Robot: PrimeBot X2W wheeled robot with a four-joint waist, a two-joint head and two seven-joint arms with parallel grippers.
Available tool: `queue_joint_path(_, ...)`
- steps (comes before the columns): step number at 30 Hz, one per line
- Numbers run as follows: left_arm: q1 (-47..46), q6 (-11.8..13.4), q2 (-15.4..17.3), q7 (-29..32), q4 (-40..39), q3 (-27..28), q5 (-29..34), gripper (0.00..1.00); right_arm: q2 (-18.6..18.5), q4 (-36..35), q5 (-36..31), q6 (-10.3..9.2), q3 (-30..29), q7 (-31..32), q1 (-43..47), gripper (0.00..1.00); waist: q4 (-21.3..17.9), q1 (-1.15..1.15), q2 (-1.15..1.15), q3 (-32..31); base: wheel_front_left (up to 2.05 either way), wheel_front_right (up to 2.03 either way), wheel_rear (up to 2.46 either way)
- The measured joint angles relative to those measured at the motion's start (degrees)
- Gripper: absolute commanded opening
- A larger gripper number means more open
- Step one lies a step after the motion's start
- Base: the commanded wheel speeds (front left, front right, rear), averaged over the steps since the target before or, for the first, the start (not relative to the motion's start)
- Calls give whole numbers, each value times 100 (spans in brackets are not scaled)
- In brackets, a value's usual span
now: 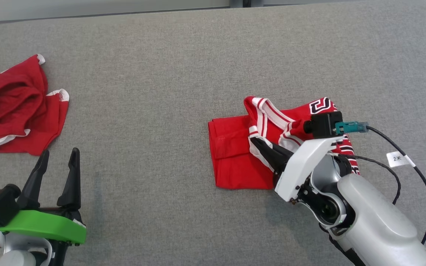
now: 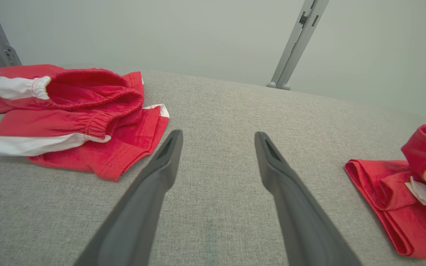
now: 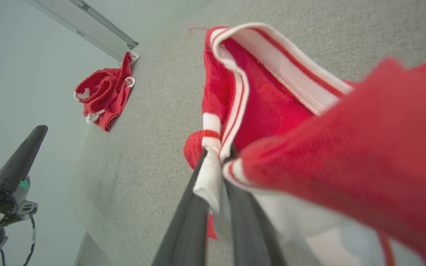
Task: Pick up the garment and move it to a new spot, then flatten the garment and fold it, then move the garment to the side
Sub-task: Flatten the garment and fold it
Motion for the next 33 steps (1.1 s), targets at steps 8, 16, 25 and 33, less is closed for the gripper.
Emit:
queue_joint_path(8, -6, -1, -45, -1, 138, 4, -32, 100, 226, 509, -512, -69, 225, -279, -324, 100, -24, 0, 0, 11, 0, 0, 0)
queue_joint_path(16, -4, -1, -93, -40, 246, 94, -75, 100, 370, 584, -724, -30, 625, -307, -541, 100, -89, 0, 0, -84, 0, 0, 0)
queue_joint_path(25, 27, -1, -132, -93, 276, 246, -177, 100, 430, -151, -735, 112, 576, -388, -644, 100, -230, 0, 0, -203, 0, 0, 0)
queue_joint_path(33, 51, -1, -183, -136, 153, 238, -219, 100, -566, -2, -437, -194, -862, -638, -220, 100, -253, 0, 0, -159, 0, 0, 0)
